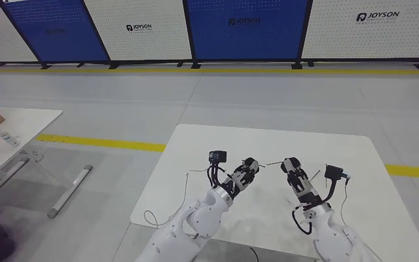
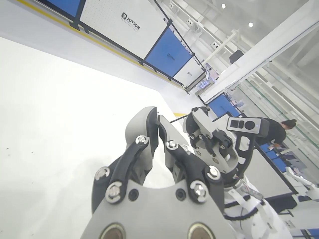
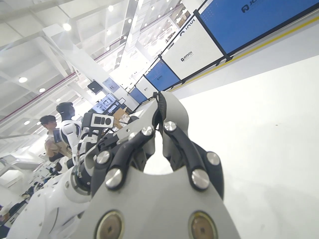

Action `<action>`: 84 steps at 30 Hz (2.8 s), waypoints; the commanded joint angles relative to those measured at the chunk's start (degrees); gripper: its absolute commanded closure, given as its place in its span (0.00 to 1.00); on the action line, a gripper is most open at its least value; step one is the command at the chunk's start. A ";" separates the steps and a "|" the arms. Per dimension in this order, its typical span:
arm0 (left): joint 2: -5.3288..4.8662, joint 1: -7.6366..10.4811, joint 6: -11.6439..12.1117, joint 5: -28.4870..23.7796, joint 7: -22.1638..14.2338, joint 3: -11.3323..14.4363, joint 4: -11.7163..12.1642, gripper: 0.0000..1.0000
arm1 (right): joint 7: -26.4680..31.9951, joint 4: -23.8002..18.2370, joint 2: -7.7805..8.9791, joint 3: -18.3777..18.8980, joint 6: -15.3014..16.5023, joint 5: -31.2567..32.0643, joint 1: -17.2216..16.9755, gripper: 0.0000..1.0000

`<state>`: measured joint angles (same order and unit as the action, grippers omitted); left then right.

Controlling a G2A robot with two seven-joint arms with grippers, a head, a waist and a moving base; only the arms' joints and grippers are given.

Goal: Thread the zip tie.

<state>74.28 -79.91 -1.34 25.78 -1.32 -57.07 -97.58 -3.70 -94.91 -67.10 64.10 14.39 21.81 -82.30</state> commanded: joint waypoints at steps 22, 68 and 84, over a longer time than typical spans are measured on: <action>0.26 -0.40 -0.25 -0.05 1.44 -0.07 -0.59 1.00 | 0.17 1.65 -1.40 0.01 0.28 1.06 0.36 1.00; 0.87 -0.26 4.83 -9.88 1.32 -1.61 0.65 1.00 | -3.12 7.14 -4.87 -2.54 5.09 -5.49 2.74 1.00; 1.15 0.47 5.02 -10.19 2.24 -1.40 2.15 1.00 | -1.64 6.71 -4.94 -1.56 5.09 -6.58 2.35 1.00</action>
<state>75.43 -79.45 3.71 15.57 0.90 -58.46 -95.45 -5.30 -88.10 -72.06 62.37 19.48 15.21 -79.86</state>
